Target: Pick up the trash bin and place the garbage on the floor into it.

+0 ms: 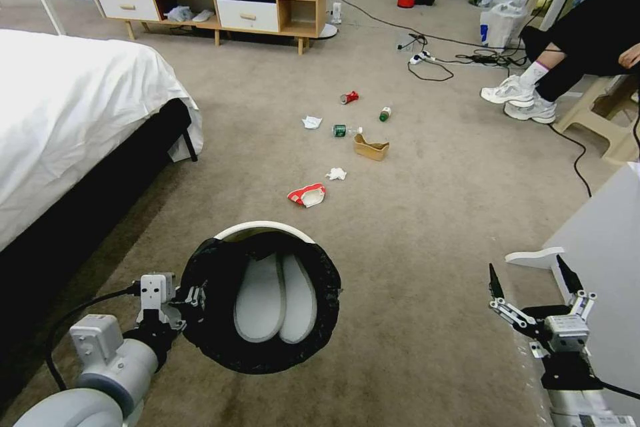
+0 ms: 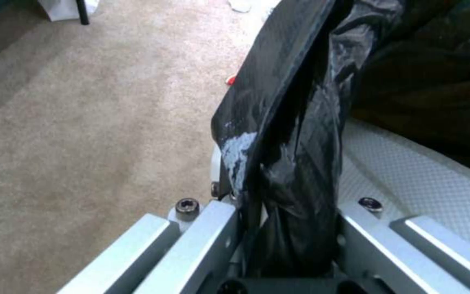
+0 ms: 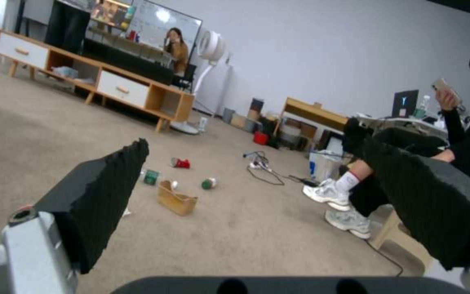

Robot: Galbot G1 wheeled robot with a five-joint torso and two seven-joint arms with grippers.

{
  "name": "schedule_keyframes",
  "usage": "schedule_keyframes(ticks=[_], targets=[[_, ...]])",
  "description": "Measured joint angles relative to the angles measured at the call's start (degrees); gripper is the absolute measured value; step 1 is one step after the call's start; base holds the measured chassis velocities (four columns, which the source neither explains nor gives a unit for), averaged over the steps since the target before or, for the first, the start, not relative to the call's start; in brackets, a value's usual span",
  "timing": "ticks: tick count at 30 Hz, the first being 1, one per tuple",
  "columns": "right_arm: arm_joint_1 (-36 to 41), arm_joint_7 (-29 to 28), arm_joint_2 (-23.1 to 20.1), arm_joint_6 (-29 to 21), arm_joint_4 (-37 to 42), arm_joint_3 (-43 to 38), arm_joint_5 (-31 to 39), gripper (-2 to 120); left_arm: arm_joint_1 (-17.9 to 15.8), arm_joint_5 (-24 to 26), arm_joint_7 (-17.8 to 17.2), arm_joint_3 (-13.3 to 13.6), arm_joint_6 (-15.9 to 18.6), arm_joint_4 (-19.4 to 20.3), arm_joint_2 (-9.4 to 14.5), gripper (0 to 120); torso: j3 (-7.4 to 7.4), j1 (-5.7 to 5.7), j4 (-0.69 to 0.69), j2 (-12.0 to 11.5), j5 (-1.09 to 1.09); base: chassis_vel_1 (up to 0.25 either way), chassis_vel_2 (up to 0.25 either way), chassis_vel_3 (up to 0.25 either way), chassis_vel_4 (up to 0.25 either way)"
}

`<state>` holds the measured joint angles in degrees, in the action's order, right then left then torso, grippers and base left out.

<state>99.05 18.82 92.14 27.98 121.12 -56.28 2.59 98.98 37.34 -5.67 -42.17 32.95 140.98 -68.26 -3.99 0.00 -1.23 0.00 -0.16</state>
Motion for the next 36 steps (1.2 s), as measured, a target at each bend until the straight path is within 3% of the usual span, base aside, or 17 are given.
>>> schedule_keyframes(ticks=[19,36], targets=[[-0.1,0.0,0.0,0.0,-0.4,0.0,0.0,100,-0.4,-0.3,0.0,0.8,-0.2,-0.7,0.1,1,0.00,0.00,0.00,0.0,0.00,0.031,0.029,-0.028,-0.029],[-0.4,0.0,0.0,0.8,-0.8,0.1,0.2,100,-0.6,-1.1,0.3,1.8,-0.7,-1.2,-0.2,1,0.01,0.00,0.01,0.0,-0.02,0.148,0.139,-0.137,-0.150]])
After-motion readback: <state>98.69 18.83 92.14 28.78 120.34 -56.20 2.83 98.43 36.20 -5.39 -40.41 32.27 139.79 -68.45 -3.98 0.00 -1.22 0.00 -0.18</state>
